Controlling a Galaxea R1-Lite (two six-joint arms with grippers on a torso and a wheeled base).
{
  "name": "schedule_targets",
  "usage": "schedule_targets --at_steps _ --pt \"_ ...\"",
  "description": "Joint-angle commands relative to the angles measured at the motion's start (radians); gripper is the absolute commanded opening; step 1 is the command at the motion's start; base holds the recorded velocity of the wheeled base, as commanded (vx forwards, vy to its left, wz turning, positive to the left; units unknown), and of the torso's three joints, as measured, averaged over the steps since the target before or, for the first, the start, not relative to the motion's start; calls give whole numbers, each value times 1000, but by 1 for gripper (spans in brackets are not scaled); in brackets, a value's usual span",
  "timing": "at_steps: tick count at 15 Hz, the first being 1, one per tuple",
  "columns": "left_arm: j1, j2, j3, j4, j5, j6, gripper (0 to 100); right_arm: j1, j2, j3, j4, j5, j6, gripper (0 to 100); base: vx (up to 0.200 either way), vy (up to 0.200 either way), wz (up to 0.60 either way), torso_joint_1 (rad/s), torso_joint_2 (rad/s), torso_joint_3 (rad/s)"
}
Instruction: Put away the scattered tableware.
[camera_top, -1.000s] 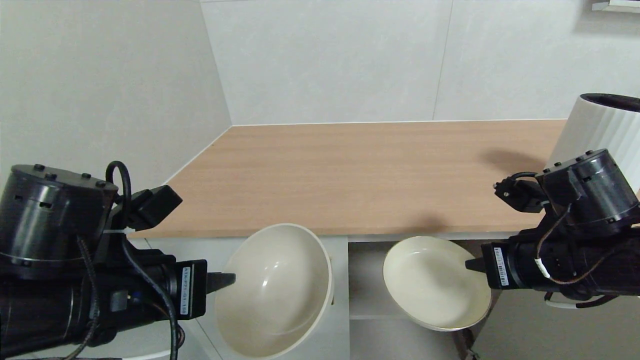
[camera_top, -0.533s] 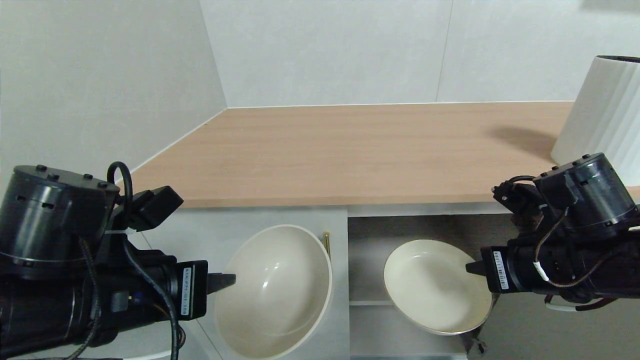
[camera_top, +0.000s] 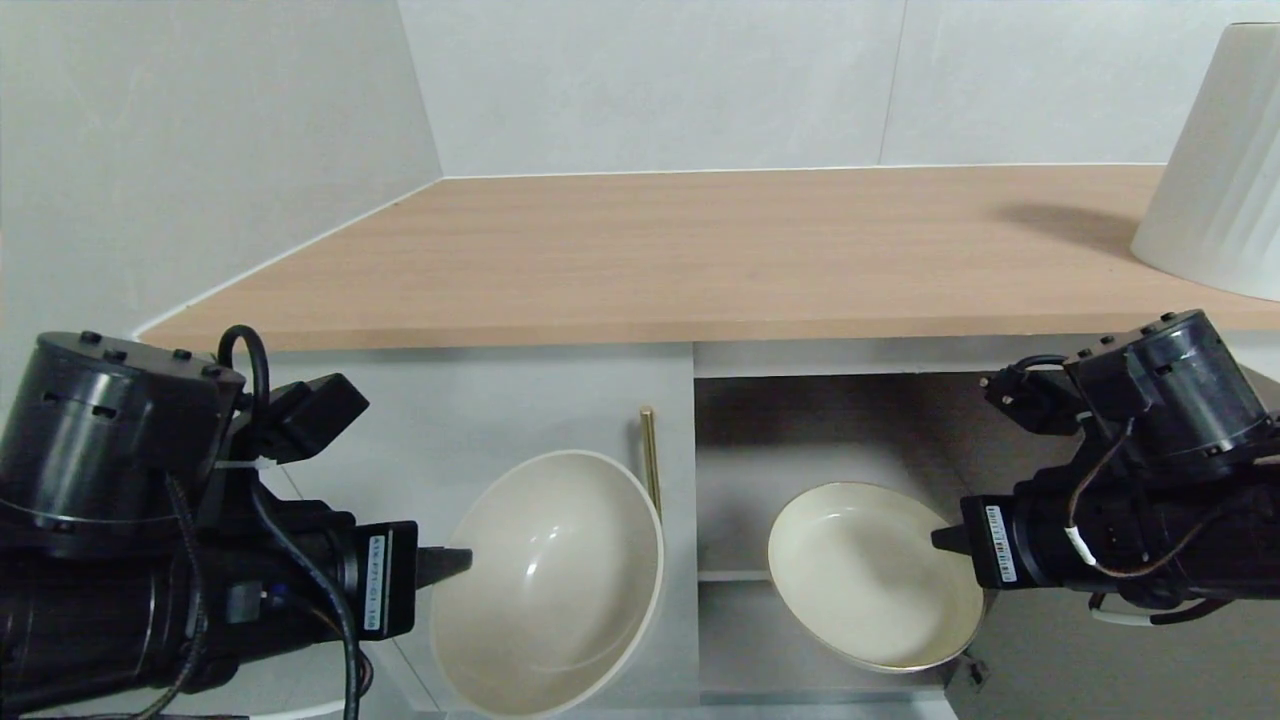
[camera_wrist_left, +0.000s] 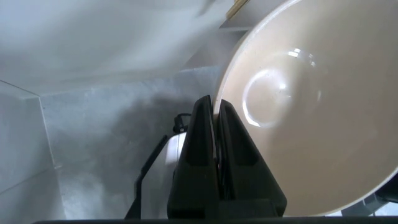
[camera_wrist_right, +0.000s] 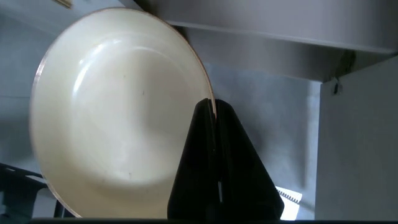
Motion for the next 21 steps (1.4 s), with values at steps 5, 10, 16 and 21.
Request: schedule_targets --at_steps 5,10,16,21 --pt "0 3 0 0 0 0 0 1 21 6 1 0 -9 0 0 0 0 -6 14 9" --pt "0 3 1 0 0 0 0 -2 253 12 -33 -3 -38 0 0 0 0 0 0 0" --pt "0 3 1 0 0 -2 0 -79 534 6 -266 -12 -21 0 0 0 0 0 0 0" --pt "1 3 0 0 0 -2 0 -143 712 -23 -546 -118 46 0 0 0 0 0 0 0"
